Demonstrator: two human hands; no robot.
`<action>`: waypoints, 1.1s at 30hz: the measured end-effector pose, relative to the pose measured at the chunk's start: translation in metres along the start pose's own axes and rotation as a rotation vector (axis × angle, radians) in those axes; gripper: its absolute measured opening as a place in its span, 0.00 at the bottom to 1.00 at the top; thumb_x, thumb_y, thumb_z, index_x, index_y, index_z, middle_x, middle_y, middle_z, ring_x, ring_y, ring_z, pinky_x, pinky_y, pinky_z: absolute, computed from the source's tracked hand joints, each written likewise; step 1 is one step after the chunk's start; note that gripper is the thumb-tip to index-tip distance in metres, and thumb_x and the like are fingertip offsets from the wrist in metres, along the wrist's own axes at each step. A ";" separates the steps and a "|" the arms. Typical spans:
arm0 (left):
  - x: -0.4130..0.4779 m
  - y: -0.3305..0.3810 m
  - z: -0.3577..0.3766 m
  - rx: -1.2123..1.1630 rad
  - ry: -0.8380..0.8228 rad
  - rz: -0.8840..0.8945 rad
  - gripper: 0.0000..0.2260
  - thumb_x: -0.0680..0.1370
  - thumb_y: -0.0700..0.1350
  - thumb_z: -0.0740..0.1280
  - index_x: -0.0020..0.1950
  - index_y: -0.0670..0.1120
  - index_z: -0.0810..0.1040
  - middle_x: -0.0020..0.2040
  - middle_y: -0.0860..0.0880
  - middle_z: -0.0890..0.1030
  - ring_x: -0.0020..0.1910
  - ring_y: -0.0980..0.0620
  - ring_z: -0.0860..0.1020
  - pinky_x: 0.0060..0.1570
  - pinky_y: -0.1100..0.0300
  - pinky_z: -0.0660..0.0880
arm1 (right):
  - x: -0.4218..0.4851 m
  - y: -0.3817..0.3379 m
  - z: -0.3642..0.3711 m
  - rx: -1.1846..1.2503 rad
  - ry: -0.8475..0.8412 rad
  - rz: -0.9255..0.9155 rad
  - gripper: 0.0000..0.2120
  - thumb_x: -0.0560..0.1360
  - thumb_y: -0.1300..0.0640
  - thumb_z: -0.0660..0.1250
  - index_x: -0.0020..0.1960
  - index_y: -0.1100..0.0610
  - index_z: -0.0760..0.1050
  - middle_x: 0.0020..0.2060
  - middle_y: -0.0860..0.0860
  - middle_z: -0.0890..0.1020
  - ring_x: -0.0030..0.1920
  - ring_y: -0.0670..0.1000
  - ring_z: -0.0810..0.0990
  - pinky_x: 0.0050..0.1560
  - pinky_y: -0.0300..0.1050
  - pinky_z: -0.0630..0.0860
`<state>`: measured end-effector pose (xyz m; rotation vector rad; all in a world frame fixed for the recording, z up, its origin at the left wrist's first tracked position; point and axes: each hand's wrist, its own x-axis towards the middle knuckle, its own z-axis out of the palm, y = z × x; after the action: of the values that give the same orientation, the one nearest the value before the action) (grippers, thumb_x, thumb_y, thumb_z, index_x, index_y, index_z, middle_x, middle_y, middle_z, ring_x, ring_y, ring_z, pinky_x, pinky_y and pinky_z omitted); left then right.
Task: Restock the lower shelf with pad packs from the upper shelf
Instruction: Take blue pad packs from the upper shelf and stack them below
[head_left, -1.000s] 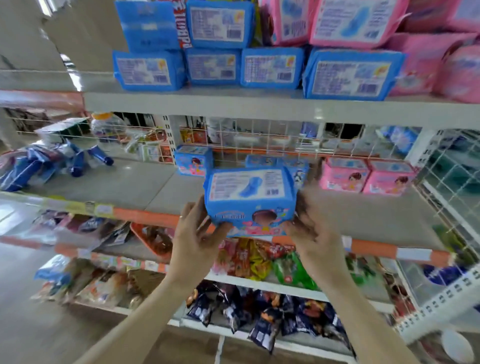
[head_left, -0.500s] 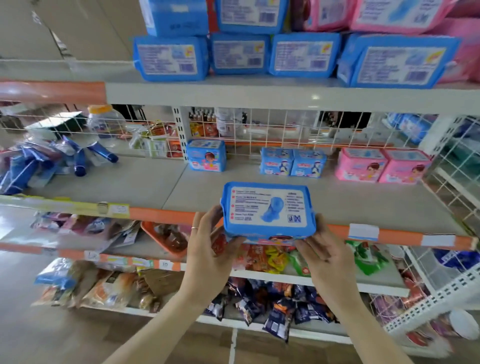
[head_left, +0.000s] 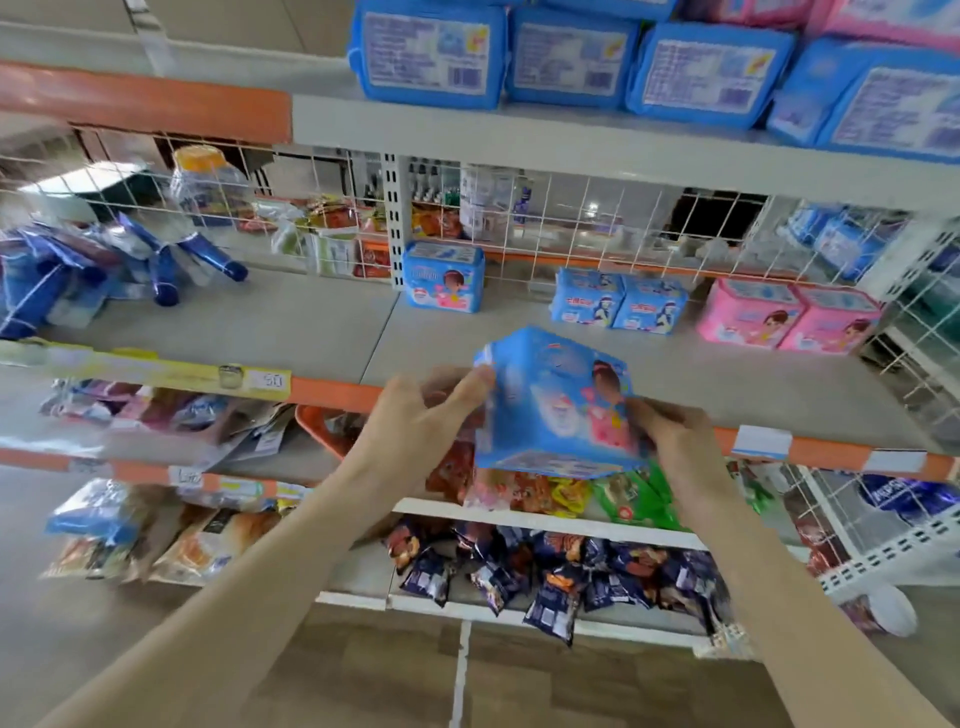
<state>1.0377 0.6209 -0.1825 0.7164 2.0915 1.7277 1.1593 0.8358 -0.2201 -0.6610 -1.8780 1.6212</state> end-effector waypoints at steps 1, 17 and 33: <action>-0.003 0.004 0.001 -0.038 -0.041 0.024 0.08 0.82 0.43 0.66 0.49 0.50 0.84 0.33 0.56 0.81 0.28 0.60 0.77 0.34 0.67 0.73 | -0.001 0.005 0.001 0.133 0.013 0.078 0.14 0.79 0.65 0.63 0.37 0.55 0.79 0.27 0.44 0.81 0.27 0.42 0.77 0.32 0.38 0.73; -0.026 -0.007 0.027 -0.016 -0.106 0.225 0.11 0.80 0.45 0.68 0.60 0.58 0.81 0.49 0.57 0.76 0.40 0.61 0.78 0.41 0.68 0.75 | -0.026 0.032 -0.001 0.275 0.090 0.260 0.07 0.72 0.57 0.75 0.47 0.59 0.80 0.39 0.50 0.79 0.34 0.50 0.79 0.37 0.42 0.76; -0.017 -0.029 0.088 -0.835 -0.070 -0.467 0.10 0.65 0.53 0.74 0.40 0.48 0.88 0.49 0.45 0.86 0.46 0.45 0.85 0.46 0.47 0.82 | -0.045 -0.056 -0.074 -0.394 -0.129 -0.637 0.14 0.80 0.55 0.63 0.60 0.57 0.82 0.36 0.43 0.82 0.35 0.40 0.80 0.38 0.29 0.70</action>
<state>1.0956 0.6781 -0.2304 0.0291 1.1565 1.9834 1.2433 0.8493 -0.1616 -0.0707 -2.2240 0.9154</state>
